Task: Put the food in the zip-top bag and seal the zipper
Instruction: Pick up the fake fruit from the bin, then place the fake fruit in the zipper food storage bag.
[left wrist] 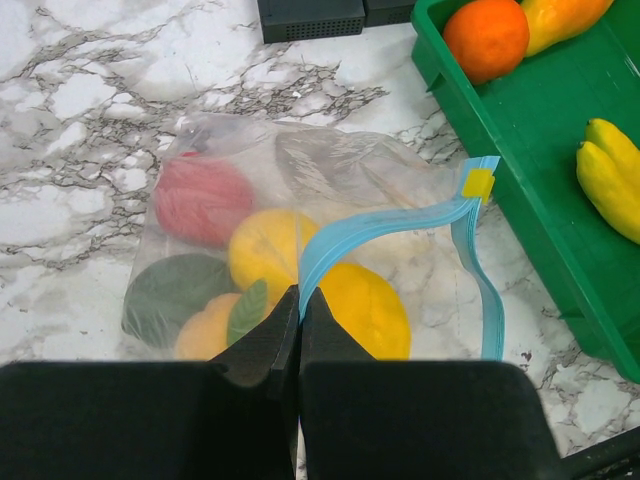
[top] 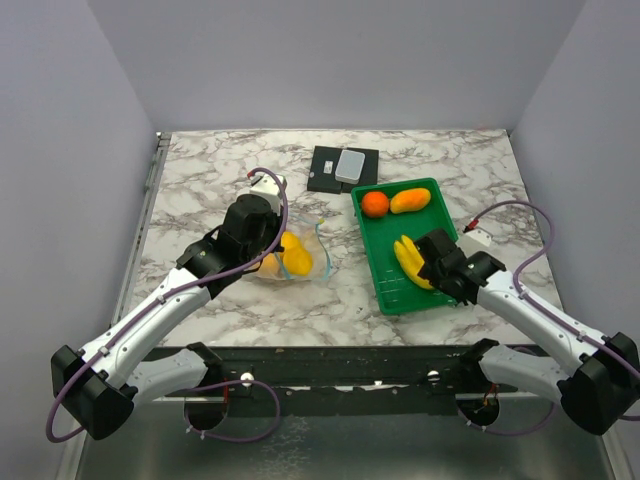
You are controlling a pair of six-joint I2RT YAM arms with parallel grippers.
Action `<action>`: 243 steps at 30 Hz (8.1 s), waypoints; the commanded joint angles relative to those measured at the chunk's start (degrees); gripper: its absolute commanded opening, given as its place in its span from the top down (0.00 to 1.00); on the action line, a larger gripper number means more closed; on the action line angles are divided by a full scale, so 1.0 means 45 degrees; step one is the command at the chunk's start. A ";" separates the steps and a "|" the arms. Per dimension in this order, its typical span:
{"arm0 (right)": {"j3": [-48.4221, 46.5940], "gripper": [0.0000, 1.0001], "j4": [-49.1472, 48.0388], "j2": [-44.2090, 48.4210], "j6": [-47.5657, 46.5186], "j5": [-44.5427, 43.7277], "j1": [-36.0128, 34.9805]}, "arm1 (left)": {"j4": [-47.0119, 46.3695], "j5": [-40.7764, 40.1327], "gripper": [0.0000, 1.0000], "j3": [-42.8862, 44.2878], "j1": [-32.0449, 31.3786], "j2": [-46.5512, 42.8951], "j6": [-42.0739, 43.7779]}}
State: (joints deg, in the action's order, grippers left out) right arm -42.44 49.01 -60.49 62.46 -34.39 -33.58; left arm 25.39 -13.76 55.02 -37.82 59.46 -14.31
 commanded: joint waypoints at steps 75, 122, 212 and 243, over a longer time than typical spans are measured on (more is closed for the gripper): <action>-0.4078 0.99 -0.2795 0.2883 -0.9034 0.6816 0.0879 | -0.0173 0.0072 1.00 -0.0099 0.0036 0.0145 -0.0122; -1.0310 0.99 0.1703 -0.5737 -0.5396 -0.3907 -0.7550 | -0.0153 0.0167 1.00 -0.0060 0.0027 0.0187 -0.0168; -0.2334 0.99 -2.2380 -0.8987 -1.6097 0.0654 -0.5994 | -0.0399 0.2250 1.00 -0.0116 0.0028 0.0224 0.0330; -0.2061 0.45 -2.0236 -0.7672 -1.4987 0.2576 -0.5726 | -0.0506 0.1461 1.00 -0.0157 0.0080 0.0145 0.0095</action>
State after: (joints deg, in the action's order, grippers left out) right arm -50.00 -47.07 -99.81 -7.11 -24.67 -59.51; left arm 24.77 -4.67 54.83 -37.60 60.99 -13.06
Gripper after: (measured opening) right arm 0.541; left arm 0.005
